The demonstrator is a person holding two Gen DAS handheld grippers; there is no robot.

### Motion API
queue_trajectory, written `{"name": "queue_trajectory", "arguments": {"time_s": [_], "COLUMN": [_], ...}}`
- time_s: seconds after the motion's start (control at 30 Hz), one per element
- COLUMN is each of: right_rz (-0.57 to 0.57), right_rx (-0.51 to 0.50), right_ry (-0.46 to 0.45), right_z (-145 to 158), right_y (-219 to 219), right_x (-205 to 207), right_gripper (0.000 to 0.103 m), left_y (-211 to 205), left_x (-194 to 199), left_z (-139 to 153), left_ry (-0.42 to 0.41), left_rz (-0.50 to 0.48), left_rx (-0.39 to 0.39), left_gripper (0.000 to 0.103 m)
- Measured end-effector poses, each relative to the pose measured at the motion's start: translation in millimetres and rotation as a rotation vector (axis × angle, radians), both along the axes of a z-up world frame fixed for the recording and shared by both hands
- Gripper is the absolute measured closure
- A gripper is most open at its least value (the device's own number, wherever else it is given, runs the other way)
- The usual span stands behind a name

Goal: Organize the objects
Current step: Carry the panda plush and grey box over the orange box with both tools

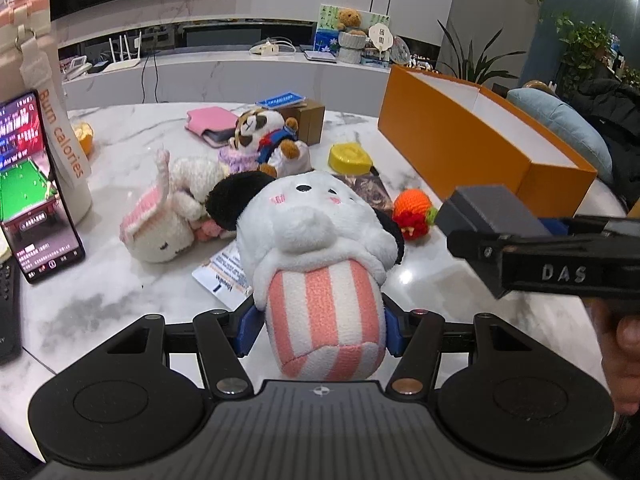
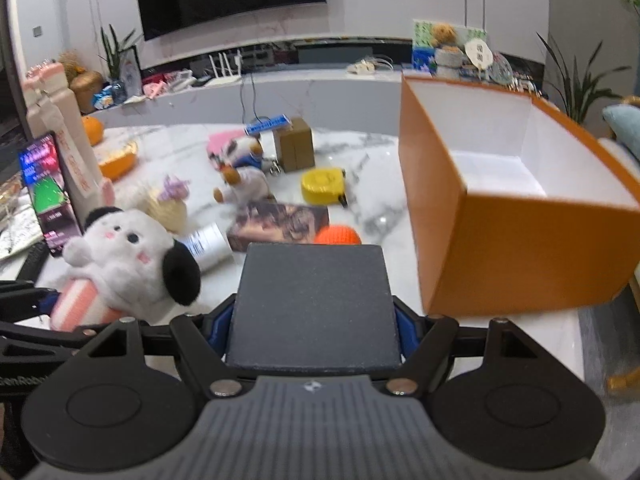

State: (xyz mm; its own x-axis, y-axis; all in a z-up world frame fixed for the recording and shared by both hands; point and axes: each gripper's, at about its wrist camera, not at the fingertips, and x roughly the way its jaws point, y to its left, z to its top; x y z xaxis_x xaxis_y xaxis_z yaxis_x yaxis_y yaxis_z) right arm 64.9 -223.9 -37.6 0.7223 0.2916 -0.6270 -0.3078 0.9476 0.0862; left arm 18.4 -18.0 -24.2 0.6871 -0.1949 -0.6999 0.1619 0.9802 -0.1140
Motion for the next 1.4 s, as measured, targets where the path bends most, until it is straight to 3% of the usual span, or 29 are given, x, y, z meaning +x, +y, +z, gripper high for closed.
{"name": "queue_trajectory", "arguments": {"time_s": [0.3, 0.63, 0.83, 1.0, 1.23, 1.4], "right_rz": [0.047, -0.014, -0.159, -0.231, -0.284, -0.288], "right_rx": [-0.012, 0.002, 0.110, 0.114, 0.139, 0.135], "right_ry": [-0.138, -0.256, -0.182, -0.076, -0.049, -0.055], "right_z": [57, 121, 99, 70, 62, 65], "right_y": [-15, -68, -131, -169, -188, -191], "right_x": [25, 104, 134, 152, 162, 169], "right_gripper": [0.027, 0.027, 0.027, 0.027, 0.026, 0.026], "left_y": [-13, -40, -57, -76, -118, -153], "left_x": [13, 28, 38, 60, 93, 110], "left_z": [27, 50, 49, 58, 84, 81], "left_ry": [-0.061, -0.115, -0.114, -0.138, -0.222, -0.234], "left_rz": [-0.010, -0.044, -0.052, -0.076, -0.157, -0.217], "left_rx": [0.028, 0.059, 0.079, 0.080, 0.083, 0.093], "left_gripper": [0.034, 0.034, 0.034, 0.034, 0.034, 0.034]}}
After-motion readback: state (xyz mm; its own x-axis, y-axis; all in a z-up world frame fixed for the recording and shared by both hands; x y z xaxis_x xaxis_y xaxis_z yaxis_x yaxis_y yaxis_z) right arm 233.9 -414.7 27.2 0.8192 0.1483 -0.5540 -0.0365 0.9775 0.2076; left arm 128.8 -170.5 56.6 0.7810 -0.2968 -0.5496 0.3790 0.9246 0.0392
